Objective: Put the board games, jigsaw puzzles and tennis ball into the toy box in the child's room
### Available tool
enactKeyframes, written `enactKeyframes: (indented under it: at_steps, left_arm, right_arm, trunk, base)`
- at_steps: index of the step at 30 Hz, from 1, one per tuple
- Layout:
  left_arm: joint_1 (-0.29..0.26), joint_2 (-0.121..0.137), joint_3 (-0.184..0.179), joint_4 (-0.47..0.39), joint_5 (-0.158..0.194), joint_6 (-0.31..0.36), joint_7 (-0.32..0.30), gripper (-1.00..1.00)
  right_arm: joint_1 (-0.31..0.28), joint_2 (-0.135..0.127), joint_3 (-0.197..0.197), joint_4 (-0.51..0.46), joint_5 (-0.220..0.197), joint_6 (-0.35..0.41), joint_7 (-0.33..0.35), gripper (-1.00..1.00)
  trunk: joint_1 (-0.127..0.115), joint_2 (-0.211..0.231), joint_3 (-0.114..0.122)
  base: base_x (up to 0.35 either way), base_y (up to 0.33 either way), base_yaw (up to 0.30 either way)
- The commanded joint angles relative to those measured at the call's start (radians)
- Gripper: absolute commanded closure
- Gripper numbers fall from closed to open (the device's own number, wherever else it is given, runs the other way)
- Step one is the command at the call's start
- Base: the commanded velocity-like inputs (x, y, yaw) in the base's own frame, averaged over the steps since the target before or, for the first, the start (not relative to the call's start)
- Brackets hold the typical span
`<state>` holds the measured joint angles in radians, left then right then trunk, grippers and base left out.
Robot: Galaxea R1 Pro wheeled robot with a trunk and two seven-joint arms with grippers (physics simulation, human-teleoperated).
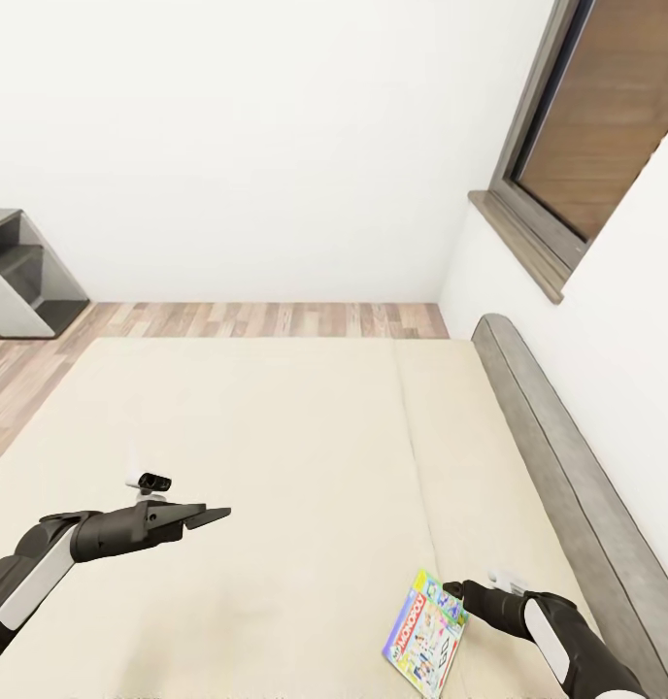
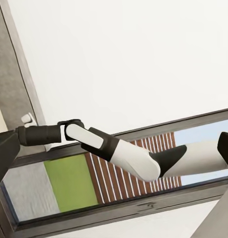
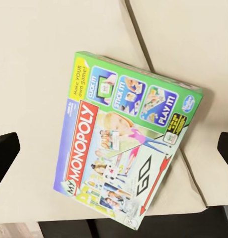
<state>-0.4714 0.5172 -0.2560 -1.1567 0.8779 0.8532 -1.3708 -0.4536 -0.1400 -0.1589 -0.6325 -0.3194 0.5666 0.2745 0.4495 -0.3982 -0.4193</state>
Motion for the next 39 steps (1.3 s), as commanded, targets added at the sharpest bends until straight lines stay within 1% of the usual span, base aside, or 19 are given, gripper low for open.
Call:
enactKeyframes:
  at_steps: [1, 28, 32, 39]
  left_arm:
    - [-0.001, 0.001, -0.003, 0.000, 0.007, 0.010, -0.001, -1.00]
    - [-0.001, 0.001, -0.003, 0.000, 0.007, 0.009, -0.001, -1.00]
    - [-0.001, 0.001, -0.003, 0.000, 0.006, 0.009, -0.001, -1.00]
    - [-0.001, 0.001, -0.003, 0.000, 0.006, 0.009, -0.001, -1.00]
  right_arm:
    - [0.000, 0.000, -0.004, -0.001, -0.001, 0.006, 0.003, -1.00]
    - [-0.004, 0.005, -0.007, -0.006, 0.000, 0.008, 0.002, -1.00]
    - [-0.019, 0.008, -0.007, -0.008, 0.001, 0.010, 0.000, -1.00]
    - [-0.063, 0.010, -0.007, -0.009, 0.012, 0.014, -0.005, -1.00]
  trunk:
    - [0.000, -0.002, -0.003]
    - [0.000, -0.002, -0.047]
    - [0.000, -0.002, -0.053]
    - [0.000, -0.002, -0.064]
  base:
    - [0.000, 0.000, 0.000]
    - [0.000, 0.000, 0.000]
    - [0.000, 0.000, 0.000]
    - [0.000, 0.000, 0.000]
